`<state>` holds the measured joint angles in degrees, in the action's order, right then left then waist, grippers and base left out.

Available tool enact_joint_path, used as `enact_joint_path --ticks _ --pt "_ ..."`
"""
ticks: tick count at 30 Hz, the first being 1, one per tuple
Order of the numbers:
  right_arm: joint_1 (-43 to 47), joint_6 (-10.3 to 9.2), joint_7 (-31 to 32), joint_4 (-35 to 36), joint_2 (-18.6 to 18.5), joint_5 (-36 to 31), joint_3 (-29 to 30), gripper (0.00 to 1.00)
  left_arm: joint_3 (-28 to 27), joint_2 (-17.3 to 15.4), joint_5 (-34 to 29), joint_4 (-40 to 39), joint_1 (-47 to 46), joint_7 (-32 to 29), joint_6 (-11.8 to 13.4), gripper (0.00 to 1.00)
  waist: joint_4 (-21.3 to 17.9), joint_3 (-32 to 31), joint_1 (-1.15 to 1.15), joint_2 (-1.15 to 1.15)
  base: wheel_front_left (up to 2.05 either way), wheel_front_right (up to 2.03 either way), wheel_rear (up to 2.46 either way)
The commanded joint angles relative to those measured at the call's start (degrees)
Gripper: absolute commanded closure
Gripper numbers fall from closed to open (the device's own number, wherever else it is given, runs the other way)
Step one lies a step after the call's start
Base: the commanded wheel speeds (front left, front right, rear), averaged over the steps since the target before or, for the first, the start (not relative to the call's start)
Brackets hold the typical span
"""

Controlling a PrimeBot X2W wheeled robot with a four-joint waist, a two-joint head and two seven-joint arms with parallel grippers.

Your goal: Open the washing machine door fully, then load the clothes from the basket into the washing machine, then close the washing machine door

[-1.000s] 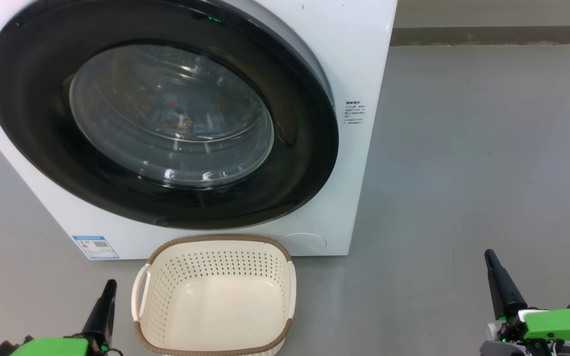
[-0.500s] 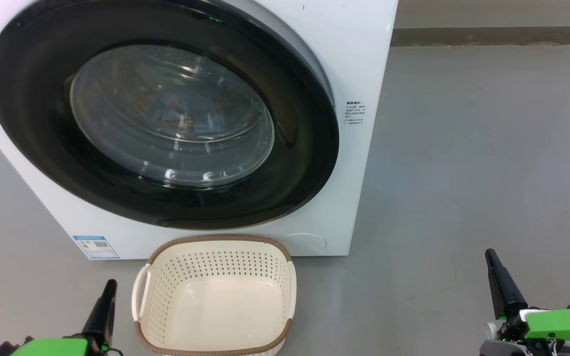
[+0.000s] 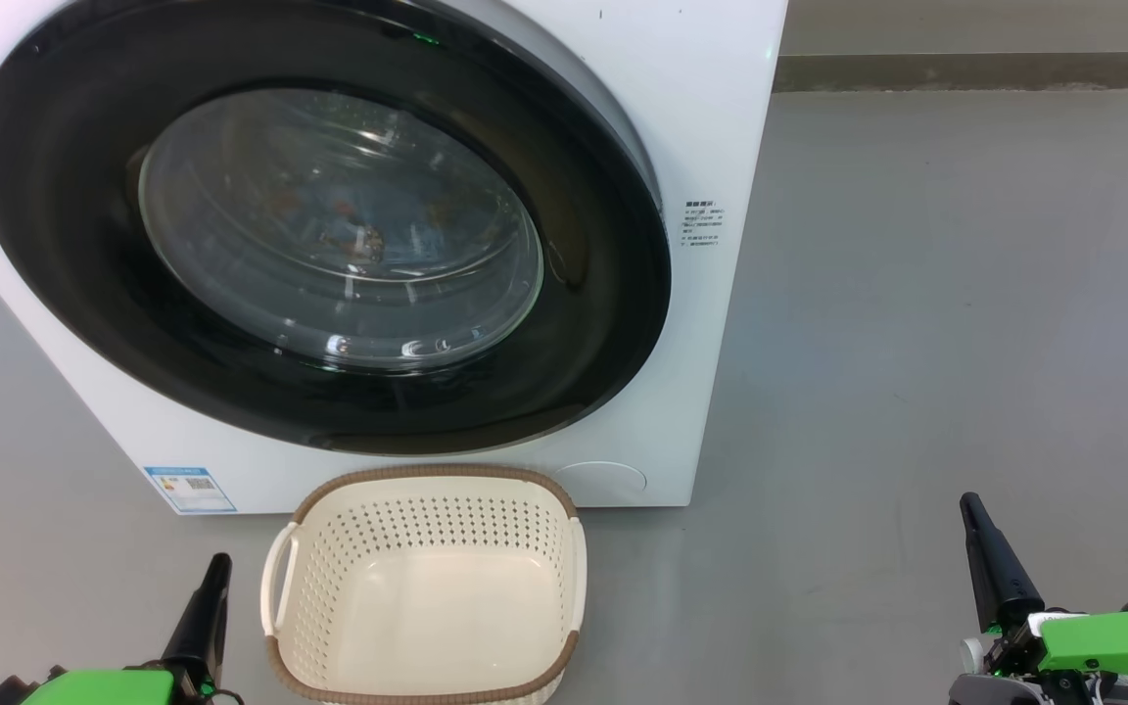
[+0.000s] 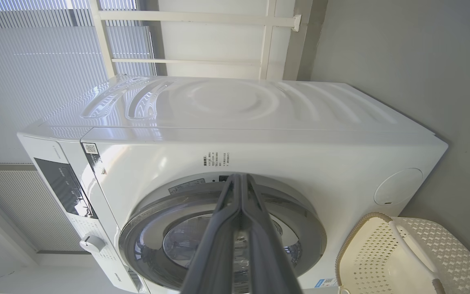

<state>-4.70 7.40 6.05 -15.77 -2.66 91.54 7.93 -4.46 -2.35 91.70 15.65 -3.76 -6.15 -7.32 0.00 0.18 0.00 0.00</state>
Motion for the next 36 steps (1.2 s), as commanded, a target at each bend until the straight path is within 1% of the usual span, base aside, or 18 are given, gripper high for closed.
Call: enact_joint_path --ticks 1,36 --pt "-1.49 0.09 0.47 1.75 -0.21 0.59 -1.37 1.0 -2.08 -0.57 0.46 -1.59 -2.43 -0.35 -0.16 1.0 0.0 0.0 0.0 0.0 0.0 0.0 0.0" --pt "-1.49 0.09 0.45 1.75 -0.21 0.61 -1.39 1.0 -2.1 -0.55 0.44 -1.6 -2.43 -0.37 -0.17 1.0 0.0 0.0 0.0 0.0 0.0 0.0 0.0"
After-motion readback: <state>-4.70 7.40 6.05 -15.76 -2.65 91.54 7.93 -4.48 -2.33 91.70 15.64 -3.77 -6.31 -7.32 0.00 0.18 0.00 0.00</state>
